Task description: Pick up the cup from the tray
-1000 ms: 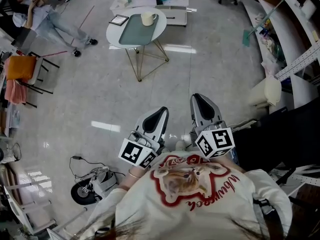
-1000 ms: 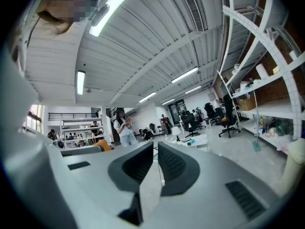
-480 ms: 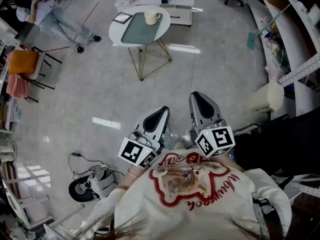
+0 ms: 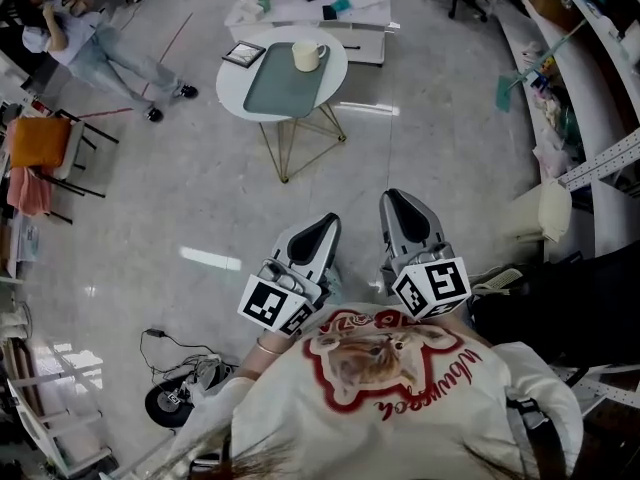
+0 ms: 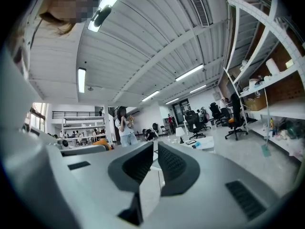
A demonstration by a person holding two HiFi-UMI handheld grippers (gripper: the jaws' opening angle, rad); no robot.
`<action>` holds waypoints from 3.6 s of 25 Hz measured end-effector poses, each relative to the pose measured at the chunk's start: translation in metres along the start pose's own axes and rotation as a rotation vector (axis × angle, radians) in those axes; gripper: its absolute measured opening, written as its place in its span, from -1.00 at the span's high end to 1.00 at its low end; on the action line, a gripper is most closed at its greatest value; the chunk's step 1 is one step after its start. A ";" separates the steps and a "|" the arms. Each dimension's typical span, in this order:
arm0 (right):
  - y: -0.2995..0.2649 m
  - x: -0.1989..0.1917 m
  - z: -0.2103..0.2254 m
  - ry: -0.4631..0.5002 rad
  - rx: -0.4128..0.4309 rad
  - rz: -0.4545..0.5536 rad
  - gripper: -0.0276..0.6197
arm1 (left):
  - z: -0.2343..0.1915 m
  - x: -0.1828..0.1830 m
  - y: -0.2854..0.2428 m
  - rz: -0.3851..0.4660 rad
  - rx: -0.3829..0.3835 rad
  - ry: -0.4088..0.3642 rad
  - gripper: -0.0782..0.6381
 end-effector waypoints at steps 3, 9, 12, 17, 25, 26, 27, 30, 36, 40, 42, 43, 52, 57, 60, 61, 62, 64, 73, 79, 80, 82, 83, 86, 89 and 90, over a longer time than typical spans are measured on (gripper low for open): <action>-0.041 0.003 0.004 -0.009 -0.013 0.007 0.77 | -0.045 0.003 -0.017 0.012 0.007 0.016 0.73; -0.115 0.017 0.002 0.019 -0.018 0.031 0.77 | -0.110 0.010 -0.050 0.020 -0.033 0.010 0.73; -0.141 0.019 0.002 0.021 -0.028 0.046 0.77 | -0.135 0.010 -0.062 0.017 -0.057 -0.002 0.73; -0.170 0.016 0.005 0.018 -0.057 0.054 0.77 | -0.170 0.009 -0.074 0.018 -0.071 0.003 0.73; -0.190 0.010 0.015 -0.016 -0.105 0.042 0.77 | -0.186 -0.006 -0.085 -0.006 -0.109 0.042 0.73; -0.193 0.009 0.016 -0.014 -0.103 0.040 0.77 | -0.189 -0.006 -0.086 -0.006 -0.109 0.043 0.73; -0.197 0.008 0.016 -0.011 -0.102 0.037 0.77 | -0.192 -0.007 -0.087 -0.005 -0.107 0.043 0.73; -0.209 0.008 0.018 -0.005 -0.095 0.031 0.77 | -0.204 -0.008 -0.090 -0.003 -0.095 0.043 0.73; -0.245 0.020 0.032 0.009 -0.073 0.035 0.77 | -0.236 -0.006 -0.116 0.007 -0.069 0.033 0.73; -0.279 0.031 0.053 0.022 -0.066 0.037 0.77 | -0.258 -0.009 -0.147 0.004 -0.064 0.035 0.73; -0.298 0.035 0.066 0.023 -0.057 0.027 0.77 | -0.270 -0.013 -0.164 -0.006 -0.057 0.038 0.73; -0.308 0.035 0.072 0.023 -0.052 0.019 0.77 | -0.277 -0.016 -0.172 -0.012 -0.052 0.041 0.73; -0.394 0.050 0.124 0.070 0.014 -0.024 0.77 | -0.329 -0.023 -0.256 -0.022 -0.019 0.054 0.73; -0.430 0.039 0.154 0.104 0.043 -0.055 0.77 | -0.345 -0.031 -0.289 -0.042 0.000 0.071 0.73; -0.453 0.032 0.166 0.113 0.062 -0.079 0.77 | -0.360 -0.036 -0.299 -0.060 0.029 0.078 0.73; -0.460 0.029 0.169 0.118 0.071 -0.088 0.77 | -0.365 -0.037 -0.301 -0.068 0.040 0.079 0.73; -0.466 0.025 0.171 0.123 0.080 -0.098 0.77 | -0.370 -0.039 -0.302 -0.075 0.052 0.082 0.73; -0.478 0.016 0.176 0.130 0.102 -0.115 0.77 | -0.380 -0.045 -0.302 -0.091 0.076 0.087 0.73; -0.516 -0.043 0.210 0.201 0.149 -0.253 0.77 | -0.401 -0.058 -0.318 -0.132 0.127 0.087 0.73; -0.533 -0.079 0.234 0.228 0.138 -0.332 0.76 | -0.414 -0.065 -0.323 -0.141 0.158 0.096 0.73; -0.535 -0.082 0.237 0.230 0.139 -0.340 0.77 | -0.415 -0.066 -0.323 -0.143 0.162 0.096 0.73; -0.538 -0.084 0.237 0.228 0.150 -0.342 0.76 | -0.415 -0.069 -0.324 -0.152 0.167 0.100 0.73; -0.539 -0.085 0.237 0.227 0.156 -0.343 0.76 | -0.415 -0.070 -0.323 -0.158 0.169 0.104 0.73; -0.543 -0.096 0.240 0.228 0.158 -0.363 0.76 | -0.416 -0.072 -0.321 -0.174 0.173 0.107 0.73; -0.549 -0.110 0.248 0.245 0.154 -0.386 0.76 | -0.421 -0.074 -0.317 -0.182 0.186 0.089 0.73; -0.551 -0.115 0.252 0.257 0.154 -0.394 0.76 | -0.422 -0.074 -0.317 -0.181 0.193 0.089 0.73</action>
Point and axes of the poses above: the fingertips, and each gripper's own axes: y backward along the fingers, z to its right, x out of its top, the point moved 1 cm from there along y, backward along the fingers, and after that the axes turned 9 degrees about -y, right-handed, at the moved point
